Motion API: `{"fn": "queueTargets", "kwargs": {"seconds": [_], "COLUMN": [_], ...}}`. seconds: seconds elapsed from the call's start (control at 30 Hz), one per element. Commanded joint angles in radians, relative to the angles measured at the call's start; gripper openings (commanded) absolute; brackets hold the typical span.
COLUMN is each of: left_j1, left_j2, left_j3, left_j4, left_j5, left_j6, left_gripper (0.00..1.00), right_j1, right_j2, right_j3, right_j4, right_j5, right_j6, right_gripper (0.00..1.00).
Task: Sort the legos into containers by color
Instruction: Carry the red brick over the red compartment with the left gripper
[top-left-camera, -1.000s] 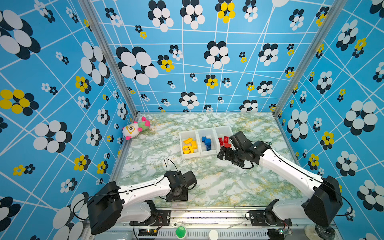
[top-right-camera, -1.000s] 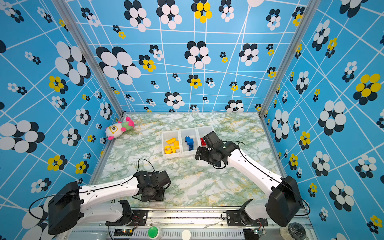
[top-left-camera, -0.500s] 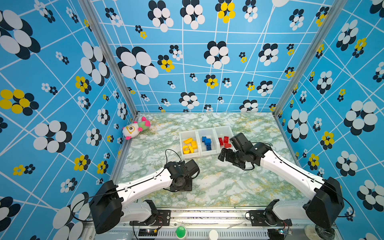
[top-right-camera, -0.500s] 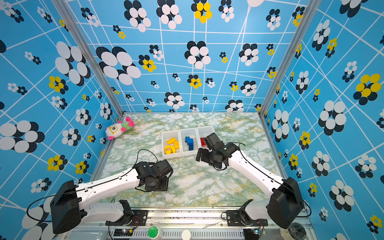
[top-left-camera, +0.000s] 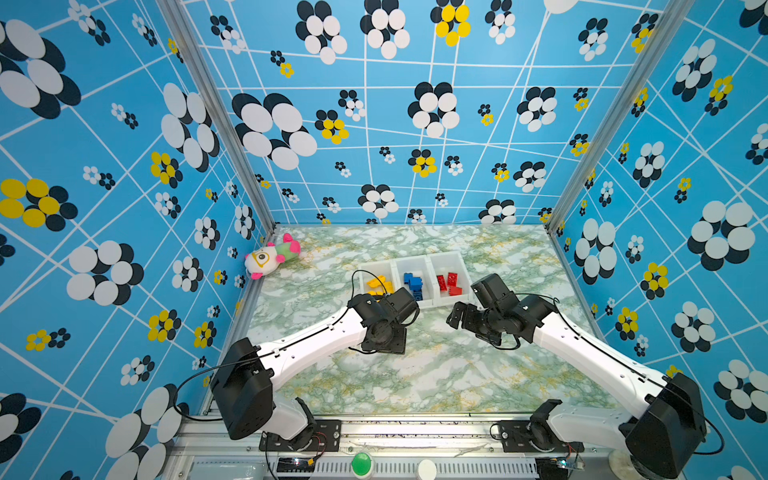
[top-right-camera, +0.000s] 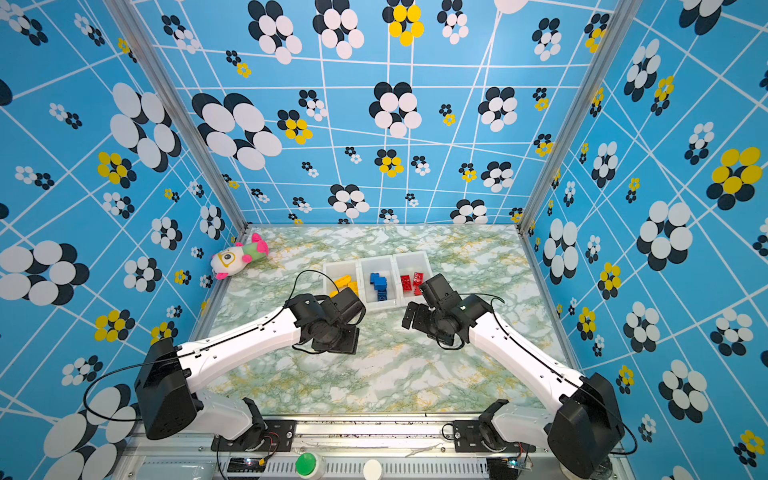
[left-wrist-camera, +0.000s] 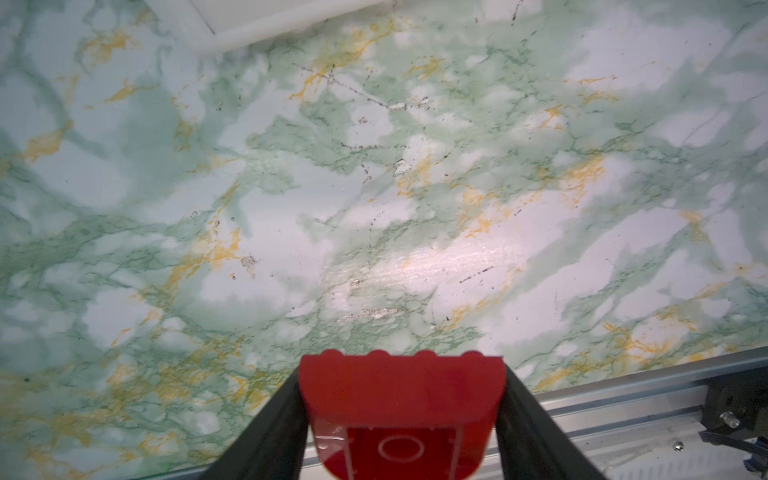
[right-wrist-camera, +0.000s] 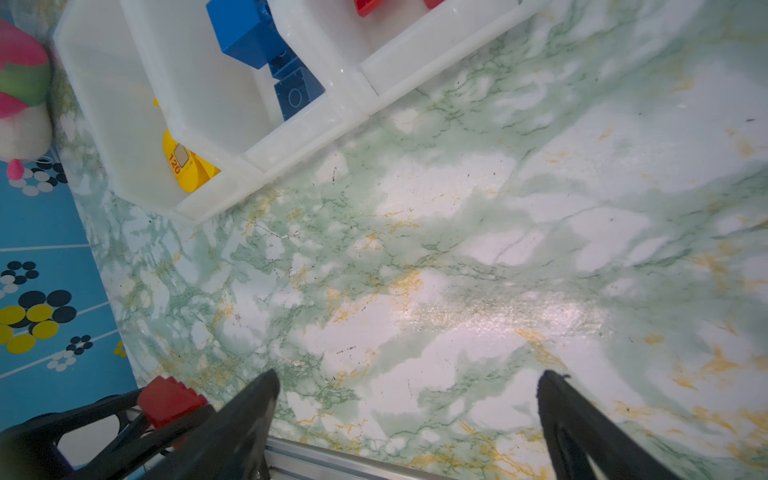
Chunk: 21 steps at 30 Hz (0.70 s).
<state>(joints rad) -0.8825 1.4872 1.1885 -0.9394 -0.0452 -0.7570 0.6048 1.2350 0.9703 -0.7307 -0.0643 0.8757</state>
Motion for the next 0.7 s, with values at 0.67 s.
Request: {"fn": "queueTargets", "kwargs": {"seconds": [0.67], "left_j1": [0.083], "left_j2": [0.480], "left_j3": [0.674], "left_j4": [0.013], "left_j5": [-0.007], "left_j6": [0.235], "left_gripper": [0.54], "right_j1": [-0.077], "right_j2": [-0.158], "right_j3": [-0.107], "right_j4": [-0.102], "right_j5": [0.027], "right_j6": [0.031], "right_gripper": [0.99]}}
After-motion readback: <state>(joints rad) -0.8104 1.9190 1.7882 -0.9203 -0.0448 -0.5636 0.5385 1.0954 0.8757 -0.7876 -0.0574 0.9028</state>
